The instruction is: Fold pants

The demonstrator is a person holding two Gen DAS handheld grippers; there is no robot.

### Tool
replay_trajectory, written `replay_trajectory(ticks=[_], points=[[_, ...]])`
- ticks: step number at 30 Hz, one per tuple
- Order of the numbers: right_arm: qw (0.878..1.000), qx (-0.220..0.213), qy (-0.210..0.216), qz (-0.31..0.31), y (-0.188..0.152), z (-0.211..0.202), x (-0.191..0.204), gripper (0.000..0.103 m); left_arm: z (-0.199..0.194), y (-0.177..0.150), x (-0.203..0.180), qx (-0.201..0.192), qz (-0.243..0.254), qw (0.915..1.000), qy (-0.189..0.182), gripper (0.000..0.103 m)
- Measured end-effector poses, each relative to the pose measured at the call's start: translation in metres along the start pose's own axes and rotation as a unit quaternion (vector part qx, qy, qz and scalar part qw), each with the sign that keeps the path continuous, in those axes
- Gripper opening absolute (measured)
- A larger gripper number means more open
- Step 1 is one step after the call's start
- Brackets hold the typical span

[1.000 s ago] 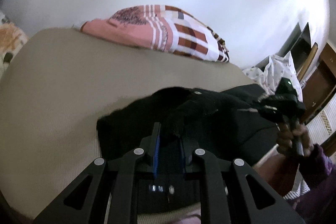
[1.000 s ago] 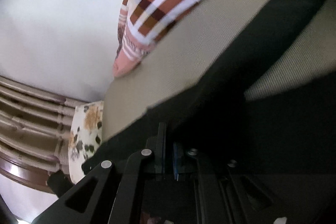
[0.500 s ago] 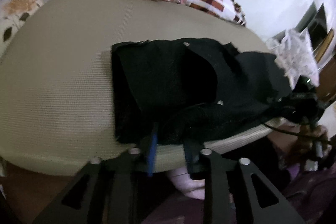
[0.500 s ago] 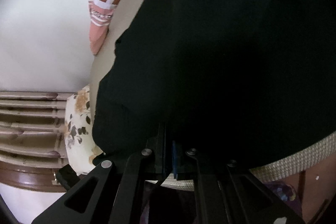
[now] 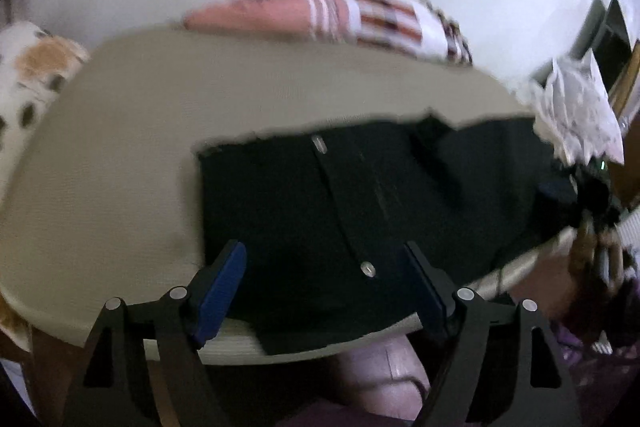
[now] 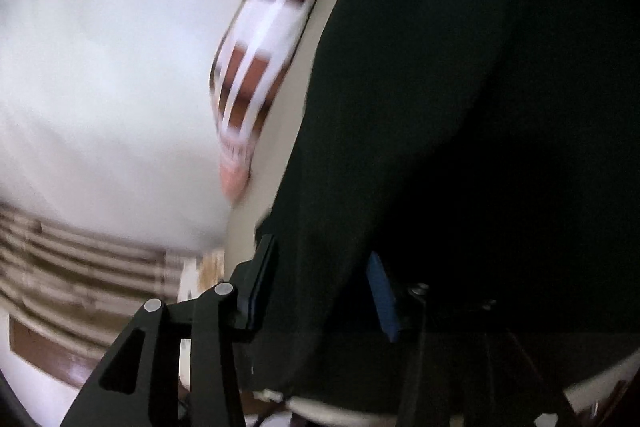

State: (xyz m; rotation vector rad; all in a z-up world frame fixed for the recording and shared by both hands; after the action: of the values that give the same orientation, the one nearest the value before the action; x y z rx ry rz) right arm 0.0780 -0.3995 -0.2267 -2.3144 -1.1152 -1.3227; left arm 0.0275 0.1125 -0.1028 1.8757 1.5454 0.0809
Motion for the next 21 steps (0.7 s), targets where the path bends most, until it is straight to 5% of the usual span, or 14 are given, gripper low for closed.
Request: replay_trajectory(ticks=[3, 11, 15, 21], points=[[0.998, -0.040, 0.026, 0.032, 0.039, -0.018, -0.023, 0.044, 0.023, -0.010, 0.009, 0.032, -0.022, 0.9992, 0.002, 0.077], [0.988, -0.121, 0.051, 0.081, 0.127, -0.046, -0.054, 0.043, 0.033, -0.006, 0.013, 0.043, -0.032, 0.9984, 0.020, 0.077], [0.986, -0.146, -0.007, 0.085, 0.145, -0.061, -0.069, 0.006, 0.040, -0.003, 0.010, 0.052, -0.016, 0.9978, 0.039, 0.077], [0.980, -0.181, -0.067, 0.048, 0.128, -0.107, -0.062, 0.005, 0.041, 0.000, 0.011, 0.061, -0.004, 0.9970, 0.049, 0.077]])
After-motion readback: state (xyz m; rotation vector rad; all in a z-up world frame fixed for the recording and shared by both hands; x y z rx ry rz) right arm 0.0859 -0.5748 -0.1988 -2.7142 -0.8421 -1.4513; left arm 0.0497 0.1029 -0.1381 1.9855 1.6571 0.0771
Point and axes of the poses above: each gripper's, at about its wrist camera, not at the fingertips, and z roughly the way its jaws point, x to its left, y to its top, the point moved 3 cm from there along z, roughly the way its jaws point, and after that the axes turned 11 degrees about -y, right-handed, at the moved point
